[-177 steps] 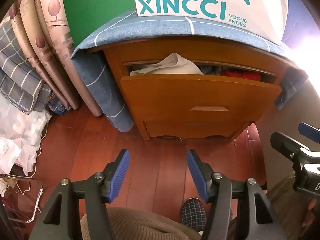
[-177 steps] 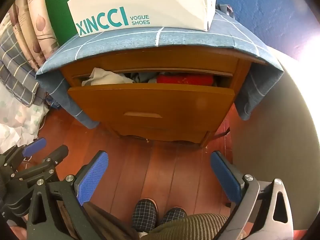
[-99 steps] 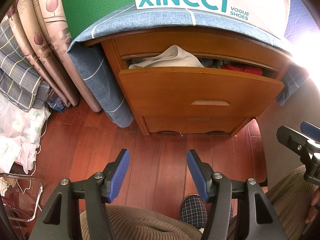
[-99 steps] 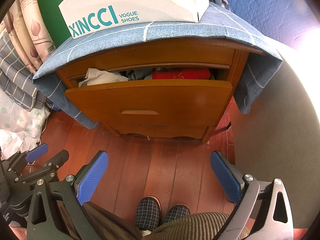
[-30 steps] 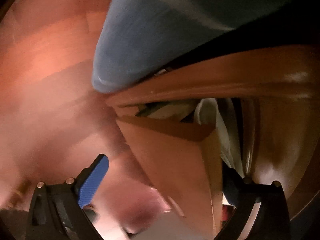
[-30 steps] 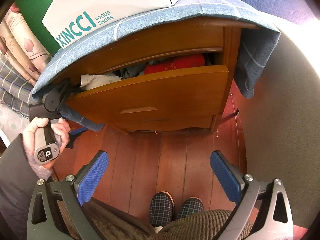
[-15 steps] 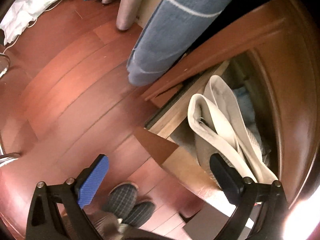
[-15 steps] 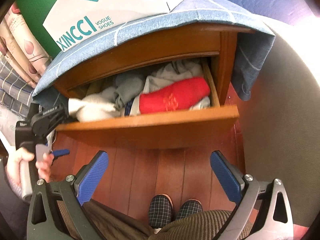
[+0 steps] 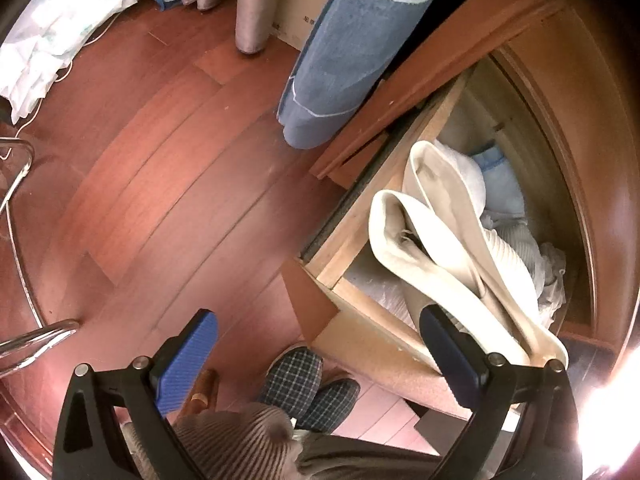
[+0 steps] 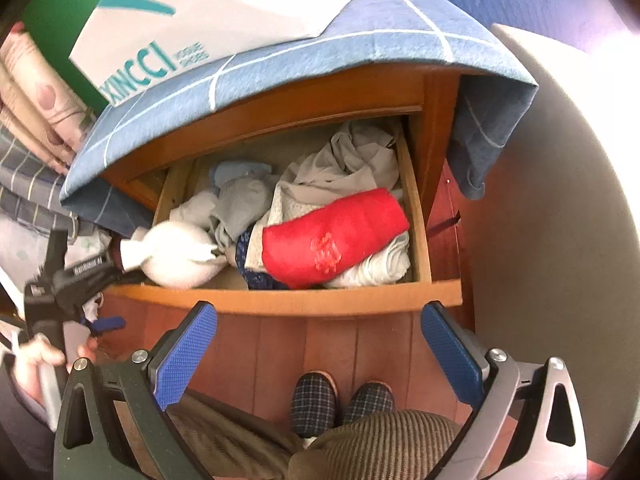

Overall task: Take underwear out of drawer
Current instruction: 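Hook the drawer front with the left tool and pull it open, then lower the left tool onto the cream bra while the right tool reaches the red sock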

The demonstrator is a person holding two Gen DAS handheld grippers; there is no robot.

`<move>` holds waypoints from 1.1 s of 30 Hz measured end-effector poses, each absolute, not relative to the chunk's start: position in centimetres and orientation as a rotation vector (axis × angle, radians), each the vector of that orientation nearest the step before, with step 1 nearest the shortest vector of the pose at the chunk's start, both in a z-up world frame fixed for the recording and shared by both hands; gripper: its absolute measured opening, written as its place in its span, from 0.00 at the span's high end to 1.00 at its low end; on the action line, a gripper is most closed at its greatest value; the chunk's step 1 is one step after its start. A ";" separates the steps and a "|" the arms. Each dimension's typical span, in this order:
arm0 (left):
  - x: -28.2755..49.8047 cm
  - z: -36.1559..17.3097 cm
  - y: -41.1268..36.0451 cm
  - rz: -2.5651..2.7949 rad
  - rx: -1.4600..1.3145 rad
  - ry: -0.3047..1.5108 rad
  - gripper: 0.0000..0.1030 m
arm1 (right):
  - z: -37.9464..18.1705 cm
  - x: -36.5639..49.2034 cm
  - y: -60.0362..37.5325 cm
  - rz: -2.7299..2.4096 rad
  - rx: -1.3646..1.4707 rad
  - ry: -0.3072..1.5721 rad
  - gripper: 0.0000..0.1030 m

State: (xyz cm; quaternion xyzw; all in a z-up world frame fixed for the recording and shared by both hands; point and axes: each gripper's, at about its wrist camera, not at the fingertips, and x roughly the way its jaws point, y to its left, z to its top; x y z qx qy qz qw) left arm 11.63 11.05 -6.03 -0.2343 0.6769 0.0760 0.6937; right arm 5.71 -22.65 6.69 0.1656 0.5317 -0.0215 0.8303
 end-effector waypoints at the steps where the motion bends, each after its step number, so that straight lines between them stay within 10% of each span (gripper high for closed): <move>1: 11.4 -5.6 11.1 0.170 -0.515 1.511 0.00 | 6.8 5.9 -22.9 -0.043 0.363 1.132 0.01; 33: 12.7 -3.2 8.9 0.191 -0.243 1.402 0.00 | -0.8 17.2 -23.1 -0.159 0.537 1.462 0.01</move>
